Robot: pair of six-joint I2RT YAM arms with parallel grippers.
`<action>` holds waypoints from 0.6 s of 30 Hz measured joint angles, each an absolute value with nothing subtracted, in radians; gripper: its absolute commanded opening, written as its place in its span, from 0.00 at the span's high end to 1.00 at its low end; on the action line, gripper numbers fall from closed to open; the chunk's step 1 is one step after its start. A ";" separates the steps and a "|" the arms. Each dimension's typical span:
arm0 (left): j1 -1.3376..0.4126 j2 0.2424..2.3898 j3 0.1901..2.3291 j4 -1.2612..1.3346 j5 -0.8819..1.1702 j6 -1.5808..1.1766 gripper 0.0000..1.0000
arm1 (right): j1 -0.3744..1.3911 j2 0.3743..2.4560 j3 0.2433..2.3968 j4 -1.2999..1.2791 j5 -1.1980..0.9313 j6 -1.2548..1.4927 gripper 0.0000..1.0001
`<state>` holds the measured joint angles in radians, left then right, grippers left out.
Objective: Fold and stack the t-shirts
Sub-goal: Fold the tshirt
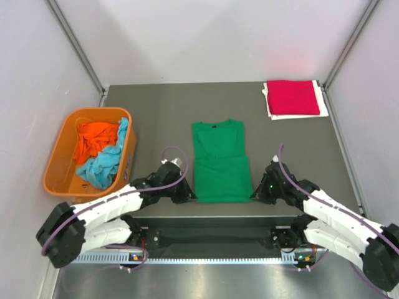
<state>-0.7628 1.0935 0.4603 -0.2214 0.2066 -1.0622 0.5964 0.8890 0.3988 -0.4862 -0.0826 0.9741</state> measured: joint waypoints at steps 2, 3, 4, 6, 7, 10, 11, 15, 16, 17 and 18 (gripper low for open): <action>-0.807 1.040 0.458 -0.250 0.185 -1.091 1.00 | 0.629 0.827 0.398 -0.532 -0.068 0.982 1.00; -0.832 1.016 0.456 -0.265 0.173 -1.108 1.00 | 0.644 0.801 0.399 -0.548 -0.064 0.988 1.00; -0.852 0.999 0.456 -0.278 0.160 -1.121 1.00 | 0.657 0.782 0.400 -0.563 -0.058 0.990 1.00; -0.878 0.973 0.456 -0.299 0.140 -1.143 1.00 | 0.678 0.761 0.405 -0.592 -0.046 0.992 1.00; -0.886 0.966 0.456 -0.311 0.133 -1.151 1.00 | 0.686 0.760 0.411 -0.606 -0.044 0.992 1.00; -0.890 0.968 0.474 -0.367 0.094 -1.158 1.00 | 0.694 0.772 0.449 -0.645 -0.029 0.984 1.00; -0.890 0.972 0.486 -0.380 0.080 -1.158 1.00 | 0.696 0.785 0.474 -0.656 -0.019 0.977 1.00; -0.884 1.022 0.588 -0.444 0.022 -1.143 1.00 | 0.698 0.858 0.579 -0.669 0.011 0.943 1.00; -0.878 1.040 0.621 -0.458 0.010 -1.134 1.00 | 0.698 0.884 0.607 -0.670 0.018 0.933 1.00; -0.864 1.060 0.657 -0.468 0.004 -1.121 1.00 | 0.697 0.912 0.633 -0.672 0.022 0.920 1.00; -0.846 1.079 0.688 -0.472 0.001 -1.104 1.00 | 0.694 0.952 0.669 -0.669 0.026 0.904 1.00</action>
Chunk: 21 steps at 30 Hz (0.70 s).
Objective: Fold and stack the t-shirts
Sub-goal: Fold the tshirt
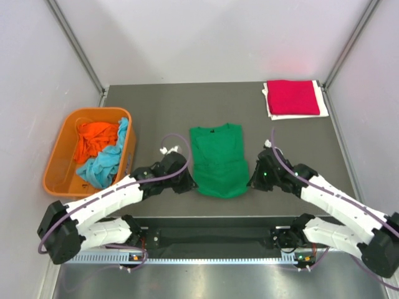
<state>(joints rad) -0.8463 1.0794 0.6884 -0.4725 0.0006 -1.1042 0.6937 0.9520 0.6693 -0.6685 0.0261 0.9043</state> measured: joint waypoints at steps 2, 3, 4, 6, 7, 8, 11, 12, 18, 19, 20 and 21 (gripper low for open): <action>-0.794 1.126 0.750 -0.478 0.003 -1.073 1.00 | 0.676 1.019 0.728 -0.666 0.025 0.871 1.00; -0.767 1.148 0.776 -0.476 0.004 -1.058 1.00 | 0.665 1.049 0.754 -0.663 0.023 0.858 1.00; -0.732 1.180 0.808 -0.480 0.007 -1.036 1.00 | 0.649 1.080 0.783 -0.660 0.020 0.841 1.00; -0.669 1.240 0.868 -0.480 0.021 -0.991 1.00 | 0.607 1.147 0.846 -0.655 0.002 0.802 1.00; -0.636 1.279 0.904 -0.484 0.030 -0.966 1.00 | 0.583 1.181 0.881 -0.653 -0.006 0.780 1.00; -0.605 1.319 0.943 -0.484 0.035 -0.942 1.00 | 0.557 1.218 0.921 -0.651 -0.020 0.758 1.00; -0.533 1.427 1.057 -0.486 0.059 -0.881 1.00 | 0.479 1.341 1.060 -0.651 -0.053 0.697 1.00; -0.508 1.468 1.105 -0.489 0.068 -0.858 1.00 | 0.458 1.383 1.106 -0.645 -0.063 0.678 1.00; -0.418 1.680 1.375 -0.485 0.103 -0.768 1.00 | 0.376 1.612 1.346 -0.628 -0.138 0.604 1.00; -0.404 1.723 1.426 -0.487 0.113 -0.756 1.00 | 0.369 1.646 1.378 -0.625 -0.150 0.598 1.00; -0.394 1.754 1.461 -0.481 0.120 -0.749 1.00 | 0.362 1.682 1.407 -0.624 -0.160 0.593 1.00; -0.381 1.792 1.500 -0.475 0.130 -0.741 1.00 | 0.356 1.718 1.436 -0.620 -0.171 0.587 1.00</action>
